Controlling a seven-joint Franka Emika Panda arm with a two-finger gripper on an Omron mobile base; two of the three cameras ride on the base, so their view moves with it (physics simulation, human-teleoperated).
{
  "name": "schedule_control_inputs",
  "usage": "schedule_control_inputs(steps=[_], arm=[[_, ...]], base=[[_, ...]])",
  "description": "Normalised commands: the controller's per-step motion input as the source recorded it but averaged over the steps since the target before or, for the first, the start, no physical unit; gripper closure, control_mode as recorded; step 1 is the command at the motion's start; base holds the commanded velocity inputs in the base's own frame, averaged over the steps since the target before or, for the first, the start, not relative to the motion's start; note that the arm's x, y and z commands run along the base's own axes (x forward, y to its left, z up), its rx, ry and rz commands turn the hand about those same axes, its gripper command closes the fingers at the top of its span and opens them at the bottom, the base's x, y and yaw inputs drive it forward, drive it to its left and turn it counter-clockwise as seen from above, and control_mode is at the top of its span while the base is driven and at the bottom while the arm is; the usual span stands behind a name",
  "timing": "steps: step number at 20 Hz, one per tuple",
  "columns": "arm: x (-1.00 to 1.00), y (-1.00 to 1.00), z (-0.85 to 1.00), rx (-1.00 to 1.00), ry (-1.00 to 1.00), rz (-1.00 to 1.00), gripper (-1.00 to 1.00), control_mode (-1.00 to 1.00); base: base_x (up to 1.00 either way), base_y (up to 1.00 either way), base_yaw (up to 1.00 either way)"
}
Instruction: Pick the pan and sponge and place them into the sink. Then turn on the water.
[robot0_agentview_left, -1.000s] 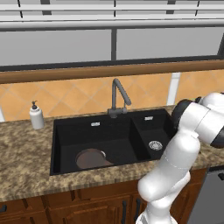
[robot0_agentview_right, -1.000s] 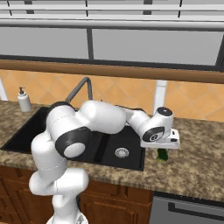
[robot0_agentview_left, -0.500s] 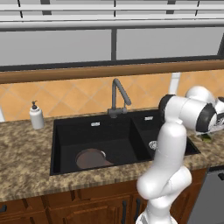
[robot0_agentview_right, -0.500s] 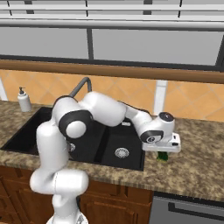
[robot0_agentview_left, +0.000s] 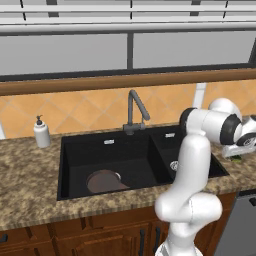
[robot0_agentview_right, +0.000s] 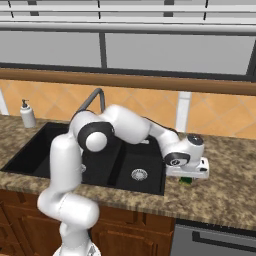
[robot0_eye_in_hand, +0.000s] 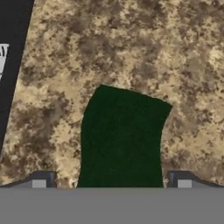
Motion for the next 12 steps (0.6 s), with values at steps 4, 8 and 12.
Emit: schedule_control_inputs(steps=[4, 8, 12], arm=[[0.17, 0.0, -0.3, 0.0, 0.0, 0.0, -1.0, -1.0], [0.13, 0.0, -0.34, 0.0, 0.0, 0.0, -1.0, -1.0], [0.13, 0.09, -0.44, 0.0, 0.01, 0.0, 1.0, -1.0]], base=[[0.0, 0.0, 0.0], [0.0, 0.0, 0.0], [0.0, 0.0, 0.0]])
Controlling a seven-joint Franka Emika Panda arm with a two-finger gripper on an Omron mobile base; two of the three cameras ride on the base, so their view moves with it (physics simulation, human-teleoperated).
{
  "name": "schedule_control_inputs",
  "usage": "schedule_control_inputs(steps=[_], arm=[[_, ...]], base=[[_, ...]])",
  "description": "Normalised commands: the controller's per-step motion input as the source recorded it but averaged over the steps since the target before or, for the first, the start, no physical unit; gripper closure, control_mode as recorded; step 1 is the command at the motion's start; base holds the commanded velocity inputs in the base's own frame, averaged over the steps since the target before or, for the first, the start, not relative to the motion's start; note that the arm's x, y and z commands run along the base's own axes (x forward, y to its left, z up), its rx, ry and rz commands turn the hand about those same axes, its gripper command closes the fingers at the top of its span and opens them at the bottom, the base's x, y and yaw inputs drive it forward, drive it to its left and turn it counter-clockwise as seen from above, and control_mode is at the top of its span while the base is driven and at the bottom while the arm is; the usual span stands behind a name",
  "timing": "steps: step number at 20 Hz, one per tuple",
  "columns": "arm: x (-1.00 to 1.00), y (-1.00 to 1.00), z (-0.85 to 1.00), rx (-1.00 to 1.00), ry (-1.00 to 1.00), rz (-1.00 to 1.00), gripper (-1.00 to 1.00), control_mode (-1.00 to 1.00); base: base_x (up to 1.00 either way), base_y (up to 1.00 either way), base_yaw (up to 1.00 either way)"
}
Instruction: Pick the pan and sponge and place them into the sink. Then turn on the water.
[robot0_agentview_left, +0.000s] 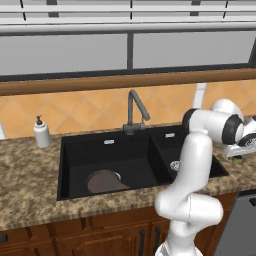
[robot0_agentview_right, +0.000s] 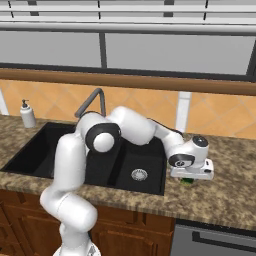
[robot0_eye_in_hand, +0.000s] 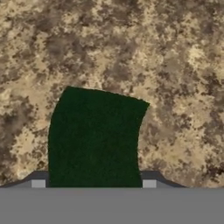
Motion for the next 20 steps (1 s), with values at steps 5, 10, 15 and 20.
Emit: schedule_control_inputs(steps=[5, 10, 15, 20], arm=[[0.0, 0.12, -0.35, 0.0, 0.0, 0.0, 1.0, -1.0], [-0.42, 0.52, 0.08, 0.07, -0.01, 0.0, 1.0, -1.0], [-0.46, 0.96, 0.58, 0.07, -0.1, 0.0, 1.0, -1.0], [-0.31, 0.97, 0.9, 0.03, -0.08, 0.01, 1.0, -1.0]], base=[[0.0, 0.0, 0.0], [0.0, 0.0, 0.0], [0.0, 0.0, 0.0], [0.0, 0.0, 0.0]])
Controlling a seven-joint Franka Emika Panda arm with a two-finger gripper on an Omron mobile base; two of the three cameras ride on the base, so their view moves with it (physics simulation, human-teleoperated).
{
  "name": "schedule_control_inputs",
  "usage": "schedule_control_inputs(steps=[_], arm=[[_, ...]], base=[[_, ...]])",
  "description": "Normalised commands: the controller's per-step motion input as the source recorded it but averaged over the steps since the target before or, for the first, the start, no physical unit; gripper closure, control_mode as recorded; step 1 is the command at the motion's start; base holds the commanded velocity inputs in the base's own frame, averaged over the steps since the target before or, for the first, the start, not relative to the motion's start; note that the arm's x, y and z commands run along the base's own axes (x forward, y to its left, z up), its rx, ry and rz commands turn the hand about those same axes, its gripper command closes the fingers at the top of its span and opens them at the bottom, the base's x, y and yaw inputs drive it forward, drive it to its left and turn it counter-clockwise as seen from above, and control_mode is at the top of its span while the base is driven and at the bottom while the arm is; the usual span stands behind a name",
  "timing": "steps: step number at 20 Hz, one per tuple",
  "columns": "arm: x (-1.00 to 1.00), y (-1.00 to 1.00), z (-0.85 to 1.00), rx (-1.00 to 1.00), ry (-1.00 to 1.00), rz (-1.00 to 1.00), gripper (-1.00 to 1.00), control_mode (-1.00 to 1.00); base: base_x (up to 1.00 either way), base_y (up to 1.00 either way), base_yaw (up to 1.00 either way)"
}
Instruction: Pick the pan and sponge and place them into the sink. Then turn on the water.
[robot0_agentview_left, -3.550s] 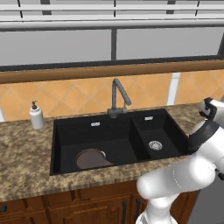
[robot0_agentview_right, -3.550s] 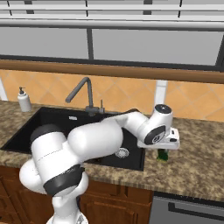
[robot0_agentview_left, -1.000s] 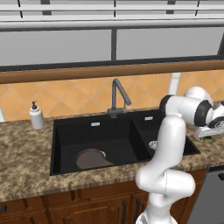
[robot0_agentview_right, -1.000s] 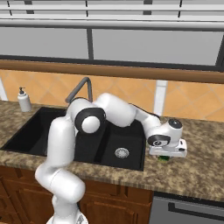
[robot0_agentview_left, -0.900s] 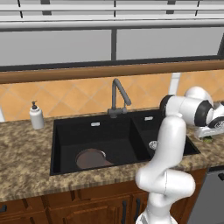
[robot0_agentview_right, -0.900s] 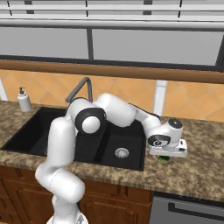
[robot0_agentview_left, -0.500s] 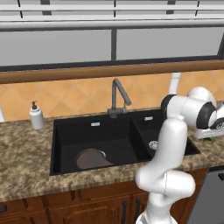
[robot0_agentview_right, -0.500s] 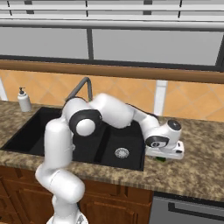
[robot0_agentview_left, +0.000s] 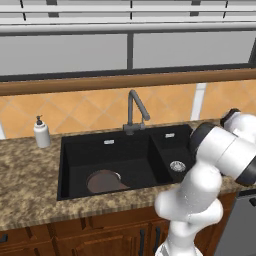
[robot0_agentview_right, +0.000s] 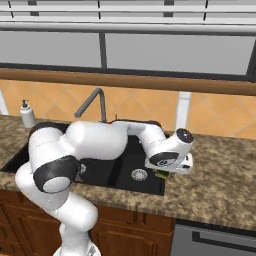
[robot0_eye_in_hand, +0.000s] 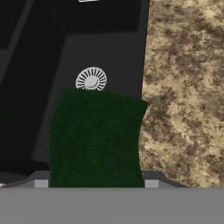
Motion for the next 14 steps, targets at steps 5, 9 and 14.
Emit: schedule_control_inputs(steps=[5, 9, 14], arm=[[-0.18, 1.0, 0.47, 0.05, 0.0, 0.03, 1.0, -1.0], [-0.02, 1.0, 0.15, 0.0, 0.0, 0.01, 1.0, -1.0], [0.01, 1.0, 0.02, 0.0, 0.03, 0.0, 1.0, -1.0]], base=[[0.0, 0.0, 0.0], [0.0, 0.0, 0.0], [0.0, 0.0, 0.0]])
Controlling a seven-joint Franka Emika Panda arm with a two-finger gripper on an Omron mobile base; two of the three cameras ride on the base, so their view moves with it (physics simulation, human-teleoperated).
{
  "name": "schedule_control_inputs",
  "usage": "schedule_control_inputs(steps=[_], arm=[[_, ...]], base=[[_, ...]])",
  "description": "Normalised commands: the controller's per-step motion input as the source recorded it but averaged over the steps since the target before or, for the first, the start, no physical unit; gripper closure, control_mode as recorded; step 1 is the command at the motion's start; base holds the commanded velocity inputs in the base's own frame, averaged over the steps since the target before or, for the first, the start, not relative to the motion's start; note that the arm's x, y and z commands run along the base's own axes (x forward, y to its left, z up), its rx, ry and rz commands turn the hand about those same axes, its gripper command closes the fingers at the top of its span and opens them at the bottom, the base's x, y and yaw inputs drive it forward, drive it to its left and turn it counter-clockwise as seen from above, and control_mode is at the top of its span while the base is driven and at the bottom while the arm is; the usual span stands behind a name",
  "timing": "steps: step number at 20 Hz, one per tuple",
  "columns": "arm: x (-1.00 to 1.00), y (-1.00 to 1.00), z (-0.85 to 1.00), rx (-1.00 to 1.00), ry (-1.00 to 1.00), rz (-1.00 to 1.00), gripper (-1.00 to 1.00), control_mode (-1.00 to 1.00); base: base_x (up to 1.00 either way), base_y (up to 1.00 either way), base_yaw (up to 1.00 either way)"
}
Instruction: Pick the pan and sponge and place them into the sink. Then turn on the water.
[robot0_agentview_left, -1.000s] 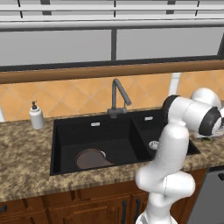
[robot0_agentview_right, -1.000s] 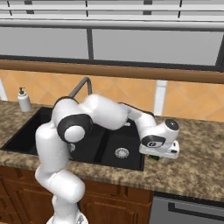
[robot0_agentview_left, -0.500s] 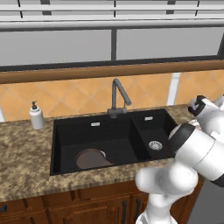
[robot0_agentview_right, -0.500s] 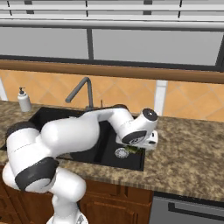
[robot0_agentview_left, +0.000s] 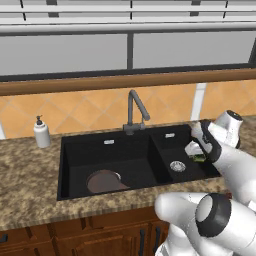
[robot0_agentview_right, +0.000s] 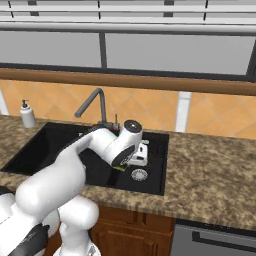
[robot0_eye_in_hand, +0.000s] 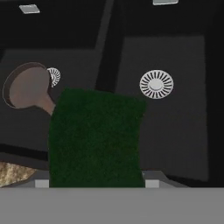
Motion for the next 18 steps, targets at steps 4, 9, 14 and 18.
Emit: schedule_control_inputs(steps=[4, 9, 14, 18], arm=[[0.06, 1.0, 0.04, -0.04, 0.11, 0.0, 1.0, -1.0], [0.3, 1.0, 0.14, -0.08, 0.15, 0.0, 1.0, -1.0], [0.39, 1.0, 0.07, -0.07, 0.12, 0.0, 1.0, -1.0], [0.45, 1.0, 0.0, -0.03, 0.04, 0.0, 1.0, -1.0]], base=[[0.0, 0.0, 0.0], [0.0, 0.0, 0.0], [0.0, 0.0, 0.0], [0.0, 0.0, 0.0]])
